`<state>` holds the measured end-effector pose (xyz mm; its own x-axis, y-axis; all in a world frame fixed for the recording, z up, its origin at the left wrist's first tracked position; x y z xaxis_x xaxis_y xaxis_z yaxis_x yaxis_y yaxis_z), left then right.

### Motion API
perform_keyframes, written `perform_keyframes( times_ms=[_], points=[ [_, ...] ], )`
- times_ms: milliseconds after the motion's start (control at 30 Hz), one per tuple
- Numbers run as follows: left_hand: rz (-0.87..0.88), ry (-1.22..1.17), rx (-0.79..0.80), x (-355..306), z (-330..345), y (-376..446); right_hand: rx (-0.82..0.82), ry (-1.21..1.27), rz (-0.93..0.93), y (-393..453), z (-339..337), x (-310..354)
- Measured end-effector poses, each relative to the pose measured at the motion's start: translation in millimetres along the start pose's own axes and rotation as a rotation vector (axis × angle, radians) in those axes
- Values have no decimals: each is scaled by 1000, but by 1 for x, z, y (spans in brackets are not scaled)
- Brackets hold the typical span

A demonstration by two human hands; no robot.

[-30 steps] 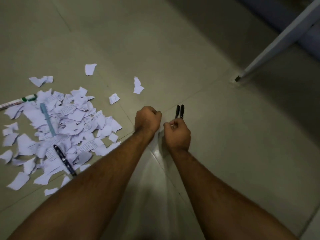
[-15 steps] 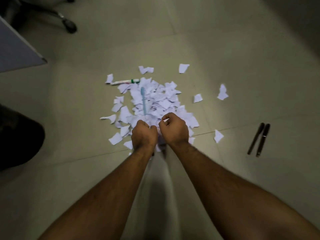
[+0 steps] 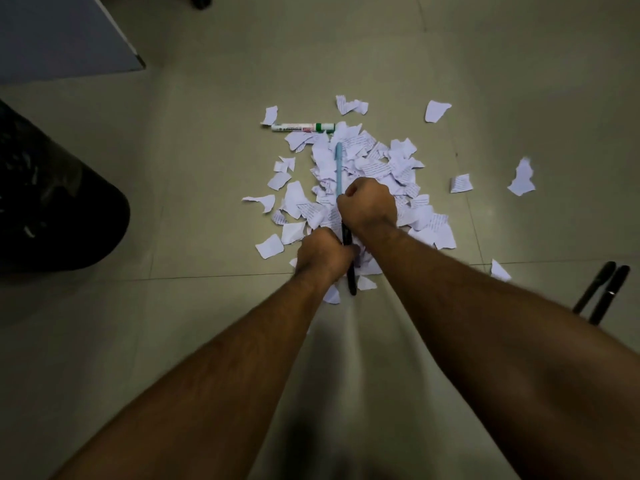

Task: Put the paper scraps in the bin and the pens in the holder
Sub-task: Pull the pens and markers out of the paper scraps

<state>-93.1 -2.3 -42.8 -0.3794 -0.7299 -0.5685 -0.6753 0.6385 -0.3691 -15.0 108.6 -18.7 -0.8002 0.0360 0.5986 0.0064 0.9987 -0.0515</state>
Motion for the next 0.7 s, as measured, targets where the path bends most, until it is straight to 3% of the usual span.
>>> perform_keyframes(
  times_ms=[233, 500, 700],
  points=[
    [-92, -44, 76, 5, -5, 5, 39, -32, 71, 9, 15, 4],
    [-105, -189, -68, -7, -38, 21, 30, 148, 107, 0, 3, 5],
    [22, -246, -139, -64, -25, 10, -167, 381, 339, -6, -57, -53]
  ],
)
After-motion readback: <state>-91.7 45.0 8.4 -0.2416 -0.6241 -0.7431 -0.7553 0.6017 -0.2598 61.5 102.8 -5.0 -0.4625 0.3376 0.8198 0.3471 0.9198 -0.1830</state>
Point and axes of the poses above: each hand's wrist, its own y-axis towards the middle knuckle, its own z-axis out of the palm, x = y × z, the point moved 7 cm from there along y, towards the middle knuckle, and after that the axes turned 13 degrees about -x, right-handed, at the moved point
